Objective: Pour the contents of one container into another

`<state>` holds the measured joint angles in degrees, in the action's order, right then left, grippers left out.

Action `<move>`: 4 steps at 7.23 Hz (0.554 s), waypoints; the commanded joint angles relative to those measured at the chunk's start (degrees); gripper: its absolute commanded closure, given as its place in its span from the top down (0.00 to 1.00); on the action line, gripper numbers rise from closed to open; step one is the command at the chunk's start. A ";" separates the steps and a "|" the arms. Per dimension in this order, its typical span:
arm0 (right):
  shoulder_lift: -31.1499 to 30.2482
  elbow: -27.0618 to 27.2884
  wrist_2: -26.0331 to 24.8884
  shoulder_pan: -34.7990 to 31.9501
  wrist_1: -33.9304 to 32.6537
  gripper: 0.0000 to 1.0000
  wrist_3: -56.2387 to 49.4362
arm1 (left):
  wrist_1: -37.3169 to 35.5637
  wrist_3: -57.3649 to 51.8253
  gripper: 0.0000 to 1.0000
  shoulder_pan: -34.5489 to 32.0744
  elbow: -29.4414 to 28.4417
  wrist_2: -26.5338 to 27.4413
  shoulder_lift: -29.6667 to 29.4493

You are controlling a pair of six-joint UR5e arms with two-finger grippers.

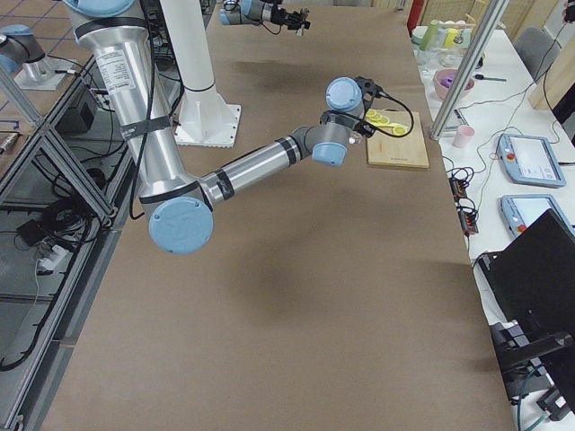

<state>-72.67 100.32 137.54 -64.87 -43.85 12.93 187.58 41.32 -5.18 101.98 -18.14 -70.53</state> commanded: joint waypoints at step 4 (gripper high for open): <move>2.43 3.92 -3.14 -0.27 -14.29 0.00 -21.37 | -12.29 -6.16 0.00 -3.34 4.19 0.04 -6.18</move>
<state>-71.95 103.26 135.13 -65.55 -52.65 -6.62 179.37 36.12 -7.34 105.58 -18.14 -74.66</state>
